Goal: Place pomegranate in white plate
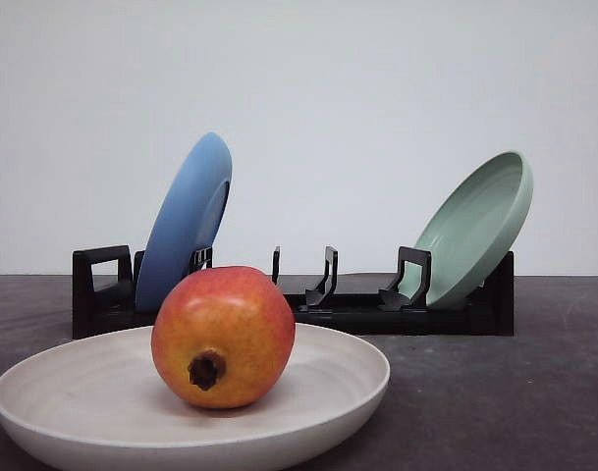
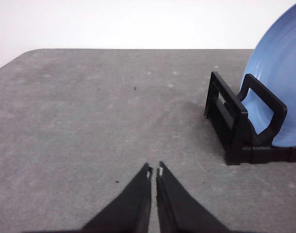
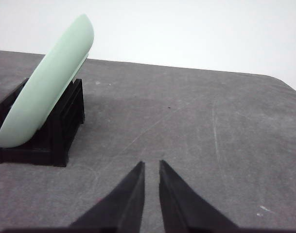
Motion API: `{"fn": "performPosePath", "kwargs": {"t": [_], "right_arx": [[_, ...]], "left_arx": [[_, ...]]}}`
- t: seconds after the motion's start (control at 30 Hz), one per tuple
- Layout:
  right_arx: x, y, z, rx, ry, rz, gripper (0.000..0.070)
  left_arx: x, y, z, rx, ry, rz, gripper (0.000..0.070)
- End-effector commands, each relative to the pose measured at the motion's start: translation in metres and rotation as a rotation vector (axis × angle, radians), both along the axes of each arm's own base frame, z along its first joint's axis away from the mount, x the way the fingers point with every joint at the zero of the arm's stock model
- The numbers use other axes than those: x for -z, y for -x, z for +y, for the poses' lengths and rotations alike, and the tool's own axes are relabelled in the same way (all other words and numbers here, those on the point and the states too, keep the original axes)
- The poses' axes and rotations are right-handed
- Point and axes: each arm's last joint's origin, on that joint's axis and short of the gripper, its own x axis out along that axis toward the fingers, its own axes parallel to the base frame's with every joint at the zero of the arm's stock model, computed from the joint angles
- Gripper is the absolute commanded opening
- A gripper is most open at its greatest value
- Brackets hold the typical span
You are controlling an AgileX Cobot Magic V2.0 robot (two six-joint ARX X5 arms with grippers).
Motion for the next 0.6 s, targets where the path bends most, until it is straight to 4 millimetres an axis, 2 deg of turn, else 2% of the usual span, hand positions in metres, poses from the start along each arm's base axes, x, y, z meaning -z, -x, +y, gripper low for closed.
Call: {"fn": "performPosePath", "kwargs": {"t": [0.0, 0.57], "right_arx": [[0.0000, -0.0001, 0.0002, -0.001, 0.000, -0.009, 0.0052], [0.0000, -0.0001, 0.0002, -0.001, 0.000, -0.009, 0.0052]], "left_arx": [[0.0037, -0.0003, -0.0002, 0.002, 0.007, 0.013, 0.0000], [0.0037, -0.0003, -0.0002, 0.002, 0.007, 0.013, 0.0000]]}}
